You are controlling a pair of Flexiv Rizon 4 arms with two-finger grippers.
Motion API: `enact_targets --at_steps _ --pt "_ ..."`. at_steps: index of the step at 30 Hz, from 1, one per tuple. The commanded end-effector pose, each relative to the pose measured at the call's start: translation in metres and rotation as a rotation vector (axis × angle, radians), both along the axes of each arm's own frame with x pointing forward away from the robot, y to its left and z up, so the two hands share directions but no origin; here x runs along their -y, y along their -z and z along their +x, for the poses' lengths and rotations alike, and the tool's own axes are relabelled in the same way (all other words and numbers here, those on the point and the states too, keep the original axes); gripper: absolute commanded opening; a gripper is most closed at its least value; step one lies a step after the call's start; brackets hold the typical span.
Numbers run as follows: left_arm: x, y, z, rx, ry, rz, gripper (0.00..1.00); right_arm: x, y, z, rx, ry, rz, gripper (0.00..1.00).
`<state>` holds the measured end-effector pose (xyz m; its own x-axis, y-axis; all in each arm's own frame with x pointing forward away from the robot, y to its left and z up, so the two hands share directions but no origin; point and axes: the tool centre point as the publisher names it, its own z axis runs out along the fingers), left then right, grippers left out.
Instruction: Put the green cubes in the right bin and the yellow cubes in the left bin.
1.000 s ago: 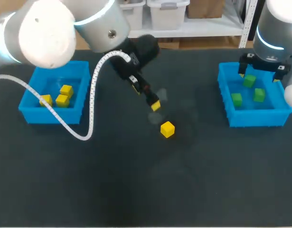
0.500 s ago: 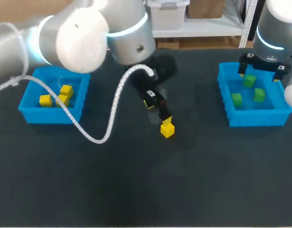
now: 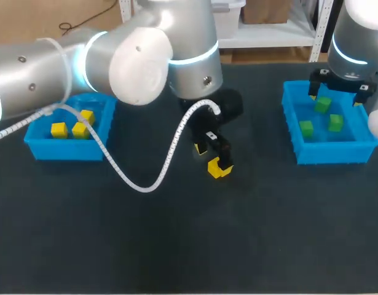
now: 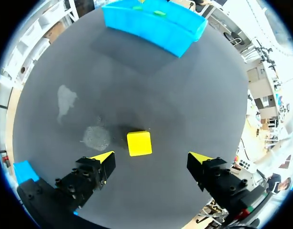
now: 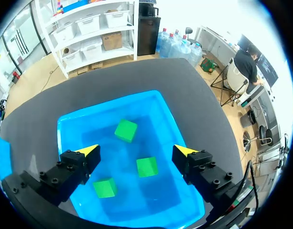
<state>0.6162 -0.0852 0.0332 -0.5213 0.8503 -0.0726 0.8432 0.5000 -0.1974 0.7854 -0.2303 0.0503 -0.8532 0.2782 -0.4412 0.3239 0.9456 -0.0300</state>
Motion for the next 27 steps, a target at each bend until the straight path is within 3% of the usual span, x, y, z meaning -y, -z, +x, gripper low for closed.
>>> enact_targets --at_steps 1,11,14,15,16,22,27 --pt "0.005 0.014 0.006 -0.017 -0.011 0.037 1.0 0.001 0.0 -0.003 0.008 0.001 -0.001 1.0" --pt "0.016 0.03 0.018 0.002 -0.04 0.054 1.0 0.001 0.0 -0.003 0.008 0.001 -0.001 1.0" --pt "0.017 0.037 0.02 0.011 -0.027 0.086 1.0 0.001 0.0 -0.003 0.008 0.001 -0.001 1.0" --pt "0.017 0.039 0.02 0.025 -0.025 0.107 0.1 0.001 0.0 -0.003 0.008 0.001 -0.001 1.0" --pt "0.016 0.042 0.019 0.029 -0.003 0.123 0.0 0.001 0.0 -0.003 0.008 0.001 -0.001 1.0" --pt "0.011 0.036 0.023 0.057 -0.016 0.109 0.0 0.001 0.0 -0.003 0.008 0.001 -0.001 1.0" --pt "-0.007 0.003 0.044 0.125 -0.08 0.056 0.0 0.001 0.0 -0.003 0.008 0.001 -0.001 1.0"
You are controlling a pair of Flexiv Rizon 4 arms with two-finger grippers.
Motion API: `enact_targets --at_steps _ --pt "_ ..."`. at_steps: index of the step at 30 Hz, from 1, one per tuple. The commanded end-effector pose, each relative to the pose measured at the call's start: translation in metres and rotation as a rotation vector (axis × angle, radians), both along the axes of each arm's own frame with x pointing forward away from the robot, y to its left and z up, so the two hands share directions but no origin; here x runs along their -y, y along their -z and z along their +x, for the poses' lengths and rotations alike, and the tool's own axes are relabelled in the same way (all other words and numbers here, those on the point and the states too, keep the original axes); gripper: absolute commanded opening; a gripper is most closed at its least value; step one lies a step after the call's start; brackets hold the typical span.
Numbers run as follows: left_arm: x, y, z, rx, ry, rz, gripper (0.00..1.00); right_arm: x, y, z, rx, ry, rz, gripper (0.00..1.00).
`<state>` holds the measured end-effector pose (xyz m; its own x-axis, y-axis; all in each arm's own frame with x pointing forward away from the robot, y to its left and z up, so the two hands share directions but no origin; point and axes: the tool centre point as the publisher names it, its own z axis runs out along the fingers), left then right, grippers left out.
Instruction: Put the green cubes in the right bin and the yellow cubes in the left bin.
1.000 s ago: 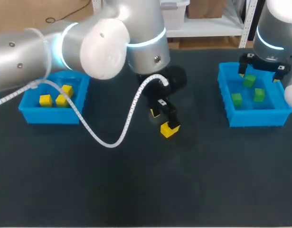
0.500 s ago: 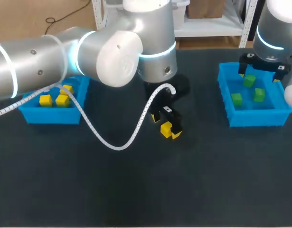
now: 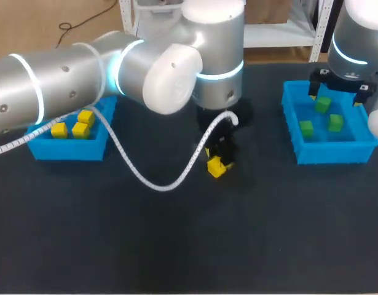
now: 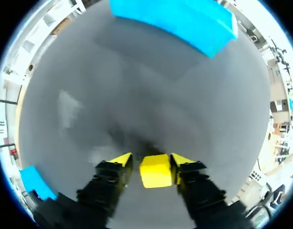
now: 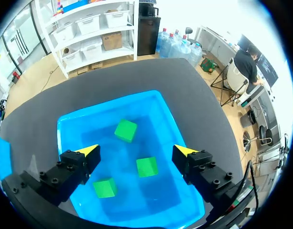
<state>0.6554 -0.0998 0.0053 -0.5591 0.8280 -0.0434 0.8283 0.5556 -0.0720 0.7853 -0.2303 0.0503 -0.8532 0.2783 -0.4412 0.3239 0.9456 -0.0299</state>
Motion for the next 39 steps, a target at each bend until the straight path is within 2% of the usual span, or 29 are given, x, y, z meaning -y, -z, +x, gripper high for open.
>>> enact_targets --at_steps 1,7,10,11,13,14,15,20,25,28,33,39 --pt "-0.027 -0.033 0.01 0.051 -0.039 -0.048 0.0 0.001 0.0 -0.003 0.008 0.001 -0.001 1.0" --pt "-0.071 -0.074 0.034 0.157 -0.133 -0.067 0.0 0.001 0.0 -0.003 0.008 0.001 -0.001 1.0" --pt "-0.091 -0.086 0.04 0.192 -0.184 -0.072 0.0 0.001 0.0 -0.003 0.008 0.001 -0.001 1.0" --pt "-0.095 -0.088 0.04 0.198 -0.186 -0.069 0.0 0.001 0.0 -0.003 0.008 0.001 -0.001 1.0" --pt "-0.099 -0.089 0.037 0.172 -0.18 -0.07 0.0 0.001 0.0 -0.003 0.008 0.001 -0.001 1.0" --pt "-0.099 -0.088 0.034 0.16 -0.187 -0.072 0.31 0.001 0.0 -0.003 0.008 0.001 -0.001 1.0" --pt "-0.098 -0.087 0.031 0.141 -0.175 -0.076 1.0 0.001 0.0 -0.003 0.008 0.001 -0.001 1.0" --pt "-0.084 -0.076 0.015 0.049 -0.111 -0.053 1.0 0.001 0.0 -0.003 0.008 0.001 -0.001 1.0" --pt "-0.064 -0.067 0.005 0.026 -0.029 -0.032 1.0 0.001 0.0 -0.003 0.008 0.001 -0.001 1.0" --pt "-0.054 -0.06 0.001 -0.01 -0.007 -0.014 1.0 0.001 0.0 -0.003 0.008 0.001 -0.001 1.0" --pt "-0.04 -0.046 -0.009 -0.077 -0.017 0.041 1.0 0.001 0.0 -0.003 0.008 0.001 -0.001 1.0" --pt "-0.027 -0.033 -0.018 -0.124 -0.061 0.066 1.0 0.001 0.0 -0.003 0.008 0.001 -0.001 1.0"
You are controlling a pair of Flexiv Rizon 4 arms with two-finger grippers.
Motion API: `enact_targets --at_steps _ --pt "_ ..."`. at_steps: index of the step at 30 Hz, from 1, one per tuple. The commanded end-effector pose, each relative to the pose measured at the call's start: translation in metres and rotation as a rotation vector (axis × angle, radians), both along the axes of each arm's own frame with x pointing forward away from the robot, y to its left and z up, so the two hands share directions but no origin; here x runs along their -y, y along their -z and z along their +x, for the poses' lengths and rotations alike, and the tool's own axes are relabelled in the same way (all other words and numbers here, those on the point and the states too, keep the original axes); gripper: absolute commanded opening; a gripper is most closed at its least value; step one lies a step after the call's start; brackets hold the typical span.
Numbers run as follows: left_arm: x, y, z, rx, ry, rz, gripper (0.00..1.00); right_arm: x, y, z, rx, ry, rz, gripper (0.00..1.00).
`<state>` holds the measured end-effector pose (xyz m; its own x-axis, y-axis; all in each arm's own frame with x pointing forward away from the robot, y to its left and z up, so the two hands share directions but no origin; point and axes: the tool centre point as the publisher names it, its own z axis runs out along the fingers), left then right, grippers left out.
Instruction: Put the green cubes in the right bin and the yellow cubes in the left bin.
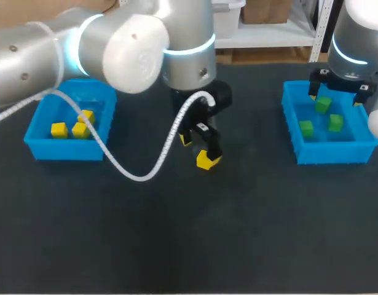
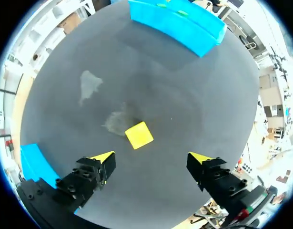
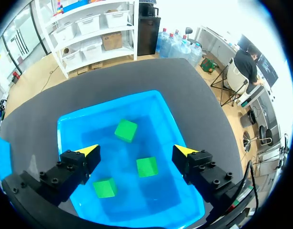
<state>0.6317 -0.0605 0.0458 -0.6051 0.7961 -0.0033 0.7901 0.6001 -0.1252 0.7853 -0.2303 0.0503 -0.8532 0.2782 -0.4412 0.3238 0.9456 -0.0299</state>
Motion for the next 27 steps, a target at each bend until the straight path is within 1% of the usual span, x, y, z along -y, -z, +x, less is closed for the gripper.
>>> enact_targets --at_steps 1,3,6,9,11,14,18,20,21,22,25,27 --pt "0.014 0.01 0.005 -0.062 -0.016 0.063 1.0 0.001 0.0 -0.003 0.008 0.001 -0.001 1.0" --pt "0.016 0.014 0.005 -0.062 -0.037 0.072 1.0 0.001 0.0 -0.003 0.008 0.001 -0.001 1.0" --pt "0.017 0.021 0.005 -0.084 -0.091 0.058 1.0 0.001 0.0 -0.003 0.008 0.001 -0.001 1.0" --pt "0.016 0.03 0.005 -0.084 -0.12 0.071 1.0 0.001 0.0 -0.003 0.008 0.001 -0.001 1.0" --pt "0.016 0.036 0.005 -0.105 -0.14 0.071 1.0 0.001 0.0 -0.003 0.008 0.001 -0.001 1.0" --pt "0.016 0.042 0.005 -0.102 -0.16 0.088 1.0 0.001 0.0 -0.003 0.008 0.001 -0.001 1.0" --pt "0.015 0.046 0.007 -0.11 -0.185 0.084 1.0 0.001 0.0 -0.003 0.008 0.001 -0.001 1.0" --pt "0.015 0.048 0.01 -0.097 -0.2 0.079 1.0 0.001 0.0 -0.003 0.008 0.001 -0.001 1.0" --pt "0.015 0.048 0.011 -0.095 -0.21 0.079 0.34 0.001 0.0 -0.003 0.008 0.001 -0.001 1.0" --pt "0.015 0.048 0.012 -0.092 -0.214 0.08 0.0 0.001 0.0 -0.003 0.008 0.001 -0.001 1.0" --pt "0.018 0.051 0.014 -0.078 -0.197 0.096 0.0 0.001 0.0 -0.003 0.008 0.001 -0.001 1.0" --pt "0.019 0.052 0.014 -0.078 -0.194 0.087 0.0 0.001 0.0 -0.003 0.008 0.001 -0.001 1.0"
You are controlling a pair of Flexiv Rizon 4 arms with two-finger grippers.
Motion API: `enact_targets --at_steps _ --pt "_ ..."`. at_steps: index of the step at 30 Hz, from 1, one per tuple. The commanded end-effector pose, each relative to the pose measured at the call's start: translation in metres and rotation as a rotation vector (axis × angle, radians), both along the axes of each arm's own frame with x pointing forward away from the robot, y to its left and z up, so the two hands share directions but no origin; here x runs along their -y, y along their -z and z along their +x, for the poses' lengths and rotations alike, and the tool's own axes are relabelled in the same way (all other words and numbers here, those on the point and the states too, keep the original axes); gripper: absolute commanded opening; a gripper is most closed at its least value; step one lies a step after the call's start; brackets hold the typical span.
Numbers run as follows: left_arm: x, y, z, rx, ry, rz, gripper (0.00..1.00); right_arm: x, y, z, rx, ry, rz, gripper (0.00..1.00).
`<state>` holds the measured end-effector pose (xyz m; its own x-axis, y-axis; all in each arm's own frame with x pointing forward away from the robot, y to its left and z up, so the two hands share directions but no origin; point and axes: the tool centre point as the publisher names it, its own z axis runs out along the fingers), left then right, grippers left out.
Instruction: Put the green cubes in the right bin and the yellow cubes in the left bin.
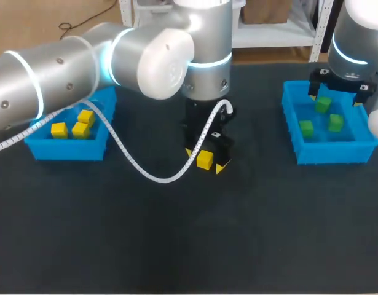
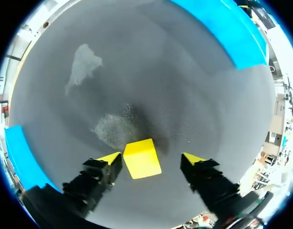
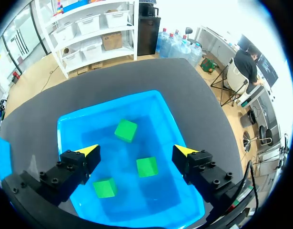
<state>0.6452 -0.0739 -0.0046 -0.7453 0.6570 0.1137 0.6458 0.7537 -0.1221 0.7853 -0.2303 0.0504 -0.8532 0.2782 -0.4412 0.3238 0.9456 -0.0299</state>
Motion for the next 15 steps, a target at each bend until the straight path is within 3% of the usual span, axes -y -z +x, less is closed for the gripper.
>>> enact_targets --at_steps 1,9,13,15 --pt "0.007 0.001 0.001 -0.001 0.007 -0.002 0.0 0.001 0.0 -0.003 0.008 0.001 -0.001 1.0" --pt "-0.002 -0.001 0.004 0.047 0.02 0.003 0.0 0.001 0.0 -0.003 0.008 0.001 -0.001 1.0" --pt "-0.023 -0.027 0.023 0.15 -0.012 -0.009 0.0 0.001 0.0 -0.003 0.008 0.001 -0.001 1.0" --pt "-0.039 -0.053 0.038 0.229 -0.055 -0.038 0.0 0.001 0.0 -0.003 0.008 0.001 -0.001 1.0"
